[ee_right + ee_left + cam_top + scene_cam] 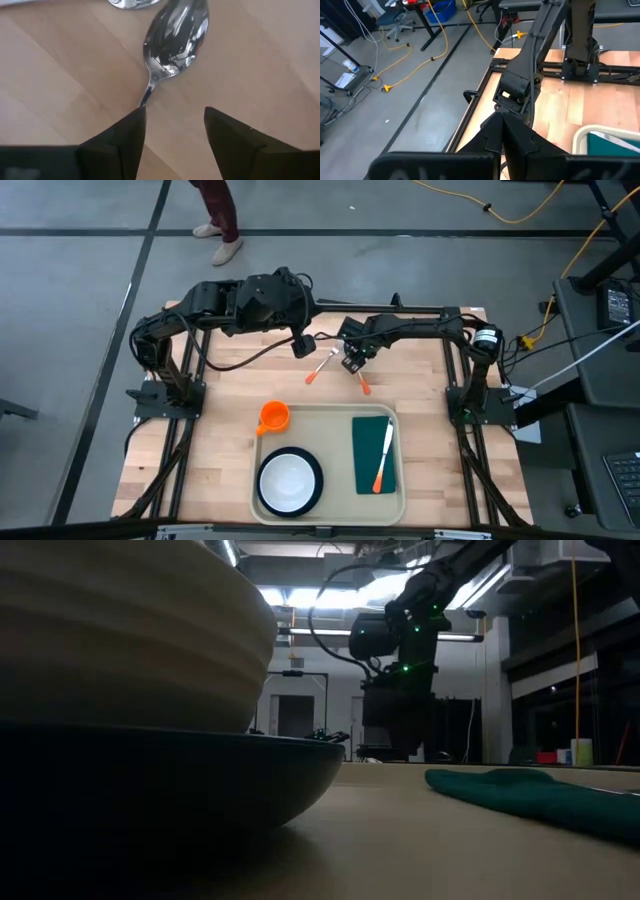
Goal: Set up tray
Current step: Put the orange spoon on top of the green napkin to the left of the orange knife
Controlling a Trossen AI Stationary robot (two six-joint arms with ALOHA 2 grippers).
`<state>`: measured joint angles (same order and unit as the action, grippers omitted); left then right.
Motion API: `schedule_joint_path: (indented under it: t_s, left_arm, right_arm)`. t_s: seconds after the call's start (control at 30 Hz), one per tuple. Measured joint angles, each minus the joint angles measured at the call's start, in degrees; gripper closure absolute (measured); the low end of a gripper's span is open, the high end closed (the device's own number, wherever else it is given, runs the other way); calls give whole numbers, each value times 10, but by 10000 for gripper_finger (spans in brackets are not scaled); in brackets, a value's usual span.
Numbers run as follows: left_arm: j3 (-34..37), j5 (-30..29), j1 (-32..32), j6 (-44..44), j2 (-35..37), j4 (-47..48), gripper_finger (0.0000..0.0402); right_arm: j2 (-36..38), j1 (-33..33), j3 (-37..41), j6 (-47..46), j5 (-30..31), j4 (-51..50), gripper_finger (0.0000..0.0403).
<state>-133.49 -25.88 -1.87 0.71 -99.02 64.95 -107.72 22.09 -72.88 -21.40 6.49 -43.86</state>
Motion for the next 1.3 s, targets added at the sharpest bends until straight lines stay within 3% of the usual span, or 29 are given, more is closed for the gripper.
schedule_joint_path:
  t_s: [0.13, 0.5, 0.9, 1.07, 1.3]
  left_arm:
    - [0, 0, 0, 6, 0, 0, 398]
    - [0, 0, 0, 6, 0, 0, 398]
    - [0, 0, 0, 6, 0, 0, 398]
    - [0, 4, 0, 6, 0, 0, 398]
    - [0, 20, 0, 9, 0, 0, 398]
  right_arm:
    - [-1, 1, 5, -11, -34, 22, 196]
    - [-3, 1, 4, -56, -37, 43, 196]
    - [-58, -14, 2, -62, -41, 52, 200]
    - [-61, -13, 2, -53, -39, 50, 250]
    - [-63, -13, 2, -33, -48, 47, 384]
